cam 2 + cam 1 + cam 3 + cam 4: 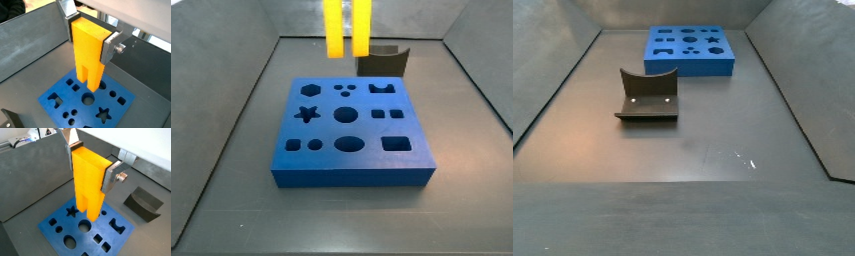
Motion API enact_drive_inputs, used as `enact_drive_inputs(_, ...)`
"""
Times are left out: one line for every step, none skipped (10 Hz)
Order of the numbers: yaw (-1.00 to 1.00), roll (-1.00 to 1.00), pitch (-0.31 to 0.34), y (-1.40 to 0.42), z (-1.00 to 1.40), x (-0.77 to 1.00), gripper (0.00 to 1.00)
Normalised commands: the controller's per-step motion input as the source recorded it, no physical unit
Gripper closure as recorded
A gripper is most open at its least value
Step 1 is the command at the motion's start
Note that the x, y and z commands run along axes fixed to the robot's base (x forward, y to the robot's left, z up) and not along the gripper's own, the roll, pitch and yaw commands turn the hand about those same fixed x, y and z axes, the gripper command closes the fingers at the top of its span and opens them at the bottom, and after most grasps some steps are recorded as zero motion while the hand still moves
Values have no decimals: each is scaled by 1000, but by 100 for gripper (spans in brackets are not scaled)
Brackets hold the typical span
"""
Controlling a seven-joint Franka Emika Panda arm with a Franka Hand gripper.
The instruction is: Insert the double-square object.
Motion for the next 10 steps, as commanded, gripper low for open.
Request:
enact_drive_inputs(0,29,181,43,-251,454,100)
enact_drive_inputs(-54,63,199,26,-463,934,100)
enact_drive_inputs(-37,-136,0,143,-771,1000,100)
enact_drive_inputs(0,-154,-124,17,-740,1000,100)
enact_drive_inputs(-17,-106,0,0,-540,1000,100)
enact_drive_inputs(0,-84,0,0,-426,1000,100)
enact_drive_inputs(0,-9,37,0,-309,1000,100)
enact_drive_inputs(0,0,104,0,-189,1000,100)
enact_drive_inputs(40,123,209,0,-6,1000,100)
enact_drive_inputs(0,257,266,0,-43,963,100)
